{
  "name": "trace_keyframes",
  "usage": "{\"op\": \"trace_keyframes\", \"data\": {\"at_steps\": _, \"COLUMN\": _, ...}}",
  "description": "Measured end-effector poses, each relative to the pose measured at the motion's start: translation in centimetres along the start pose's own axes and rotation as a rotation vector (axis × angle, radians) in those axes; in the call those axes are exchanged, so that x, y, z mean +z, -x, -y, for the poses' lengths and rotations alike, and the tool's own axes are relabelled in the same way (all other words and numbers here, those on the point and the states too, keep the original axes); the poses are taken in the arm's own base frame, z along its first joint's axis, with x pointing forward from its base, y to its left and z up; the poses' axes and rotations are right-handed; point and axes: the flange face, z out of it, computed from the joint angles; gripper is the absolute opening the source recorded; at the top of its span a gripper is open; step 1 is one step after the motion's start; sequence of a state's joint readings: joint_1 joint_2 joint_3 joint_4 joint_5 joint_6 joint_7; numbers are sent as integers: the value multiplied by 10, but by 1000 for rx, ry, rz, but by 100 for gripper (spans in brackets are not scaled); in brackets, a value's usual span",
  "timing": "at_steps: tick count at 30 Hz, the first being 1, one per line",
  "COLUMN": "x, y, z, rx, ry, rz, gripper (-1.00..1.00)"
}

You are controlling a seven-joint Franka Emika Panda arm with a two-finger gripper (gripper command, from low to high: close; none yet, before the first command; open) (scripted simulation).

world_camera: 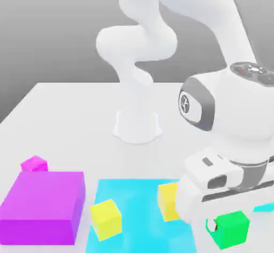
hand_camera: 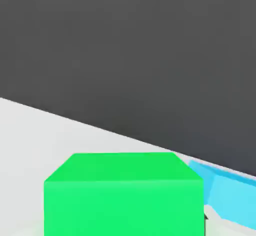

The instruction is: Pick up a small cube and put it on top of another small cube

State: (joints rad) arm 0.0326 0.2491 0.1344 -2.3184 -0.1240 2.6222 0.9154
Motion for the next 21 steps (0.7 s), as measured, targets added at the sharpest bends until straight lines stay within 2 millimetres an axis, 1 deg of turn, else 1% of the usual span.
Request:
{"op": "trace_keyframes", "data": {"at_steps": 2, "x": -7, "y": -28, "z": -42, "rx": 113, "ry": 3, "rz": -10, "gripper": -100}}
{"op": "trace_keyframes", "data": {"at_steps": 4, "x": -13, "y": -50, "z": -87, "rx": 230, "ry": 8, "rz": -17, "gripper": -100}}
{"op": "trace_keyframes", "data": {"at_steps": 6, "x": -18, "y": -69, "z": -137, "rx": 357, "ry": 13, "rz": -23, "gripper": -100}}
{"op": "trace_keyframes", "data": {"at_steps": 7, "x": -21, "y": -78, "z": -167, "rx": 434, "ry": 16, "rz": -26, "gripper": -100}}
{"op": "trace_keyframes", "data": {"at_steps": 8, "x": -24, "y": -88, "z": -206, "rx": 529, "ry": 19, "rz": -29, "gripper": -100}}
{"op": "trace_keyframes", "data": {"at_steps": 9, "x": -27, "y": -96, "z": -251, "rx": 640, "ry": 23, "rz": -32, "gripper": -100}}
{"op": "trace_keyframes", "data": {"at_steps": 11, "x": -35, "y": -97, "z": -345, "rx": 877, "ry": 27, "rz": -36, "gripper": -100}}
{"op": "trace_keyframes", "data": {"at_steps": 12, "x": -38, "y": -92, "z": -384, "rx": 977, "ry": 26, "rz": -38, "gripper": -100}}
{"op": "trace_keyframes", "data": {"at_steps": 13, "x": -40, "y": -84, "z": -391, "rx": 1009, "ry": 21, "rz": -36, "gripper": -100}}
{"op": "trace_keyframes", "data": {"at_steps": 16, "x": -45, "y": -60, "z": -437, "rx": 1161, "ry": 8, "rz": -32, "gripper": -100}}
{"op": "trace_keyframes", "data": {"at_steps": 18, "x": -35, "y": -37, "z": -462, "rx": 1261, "ry": 32, "rz": -1, "gripper": -100}}
{"op": "trace_keyframes", "data": {"at_steps": 19, "x": -28, "y": -25, "z": -472, "rx": 1304, "ry": 46, "rz": 17, "gripper": -100}}
{"op": "trace_keyframes", "data": {"at_steps": 21, "x": -9, "y": -17, "z": -479, "rx": 1336, "ry": 56, "rz": 32, "gripper": -100}}
